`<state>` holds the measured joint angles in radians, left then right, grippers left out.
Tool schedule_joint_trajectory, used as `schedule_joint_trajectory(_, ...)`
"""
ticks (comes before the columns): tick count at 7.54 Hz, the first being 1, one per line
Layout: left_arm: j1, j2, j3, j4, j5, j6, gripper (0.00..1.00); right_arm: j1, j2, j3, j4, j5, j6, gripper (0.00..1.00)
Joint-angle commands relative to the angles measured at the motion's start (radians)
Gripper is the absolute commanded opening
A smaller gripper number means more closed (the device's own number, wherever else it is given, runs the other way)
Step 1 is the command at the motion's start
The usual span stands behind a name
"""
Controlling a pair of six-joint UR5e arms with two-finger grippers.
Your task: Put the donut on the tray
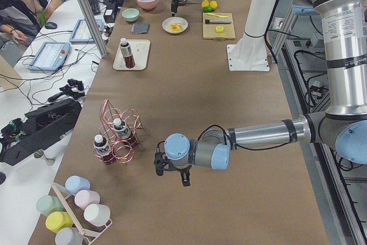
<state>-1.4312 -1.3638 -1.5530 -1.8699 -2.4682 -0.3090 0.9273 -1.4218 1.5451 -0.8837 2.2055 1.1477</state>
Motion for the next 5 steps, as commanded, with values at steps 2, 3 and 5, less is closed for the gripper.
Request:
schedule_joint_trajectory(2,0.0,-0.001,-0.001,0.0,-0.002,-0.001,0.98,-0.034,-0.017,-0.003,0.006,-0.036,0.009,0.76)
schedule_joint_trajectory(3,0.0,-0.001,-0.001,0.0,-0.002,-0.001,0.98,-0.039,-0.017,-0.002,0.006,-0.038,0.024,0.66)
schedule_joint_trajectory(5,0.0,-0.001,0.001,0.0,-0.002,-0.001,0.98,-0.061,-0.012,0.007,0.008,-0.061,0.089,0.42)
